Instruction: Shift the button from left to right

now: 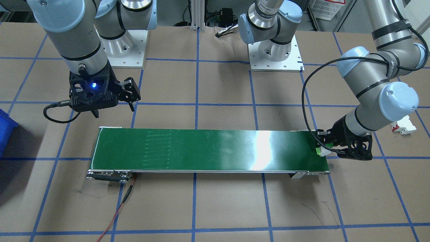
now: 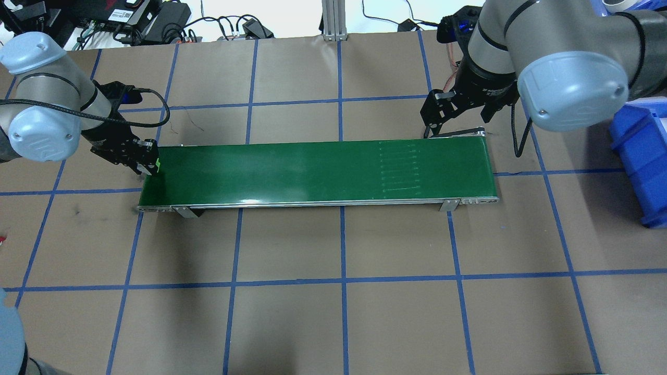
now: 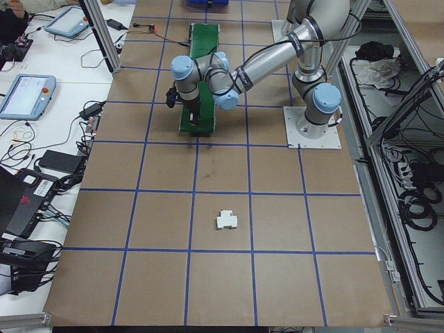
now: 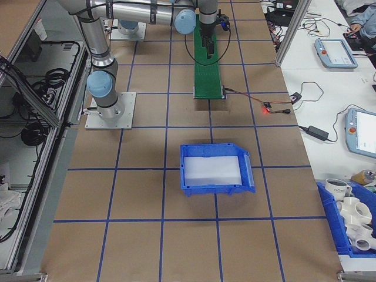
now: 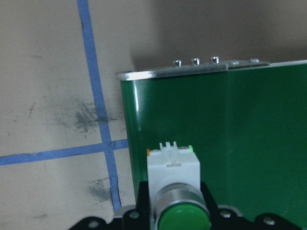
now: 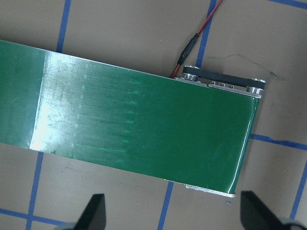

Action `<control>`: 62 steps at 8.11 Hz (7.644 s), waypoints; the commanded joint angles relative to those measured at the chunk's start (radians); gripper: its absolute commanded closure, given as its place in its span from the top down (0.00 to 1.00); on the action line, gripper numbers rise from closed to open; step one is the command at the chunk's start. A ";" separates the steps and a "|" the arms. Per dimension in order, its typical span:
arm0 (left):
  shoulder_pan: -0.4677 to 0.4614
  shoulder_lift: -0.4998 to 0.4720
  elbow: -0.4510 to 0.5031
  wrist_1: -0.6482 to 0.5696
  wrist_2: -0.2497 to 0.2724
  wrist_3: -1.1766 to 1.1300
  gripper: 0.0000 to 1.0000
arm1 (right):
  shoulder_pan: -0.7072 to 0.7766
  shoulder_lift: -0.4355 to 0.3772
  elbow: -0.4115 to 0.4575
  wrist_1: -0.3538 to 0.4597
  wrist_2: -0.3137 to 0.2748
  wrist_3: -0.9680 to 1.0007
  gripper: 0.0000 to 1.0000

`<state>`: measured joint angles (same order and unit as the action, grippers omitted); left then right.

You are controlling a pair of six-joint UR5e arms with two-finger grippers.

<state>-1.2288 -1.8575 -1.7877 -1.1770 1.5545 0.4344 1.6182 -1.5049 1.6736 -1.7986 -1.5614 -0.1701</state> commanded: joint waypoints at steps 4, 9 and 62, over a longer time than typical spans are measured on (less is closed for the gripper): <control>-0.012 -0.005 -0.006 0.010 -0.028 -0.017 0.90 | -0.015 0.002 0.000 -0.005 0.004 -0.002 1.00; -0.149 0.189 0.004 -0.264 -0.028 -0.383 1.00 | -0.034 0.003 0.000 -0.001 0.007 -0.023 1.00; -0.146 0.251 0.255 -0.406 -0.024 -0.384 1.00 | -0.871 0.374 -0.166 -0.088 -0.085 -0.862 0.00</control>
<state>-1.3745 -1.6071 -1.5289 -1.5830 1.5309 0.0497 0.7535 -1.1946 1.5068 -1.8545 -1.6484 -1.0096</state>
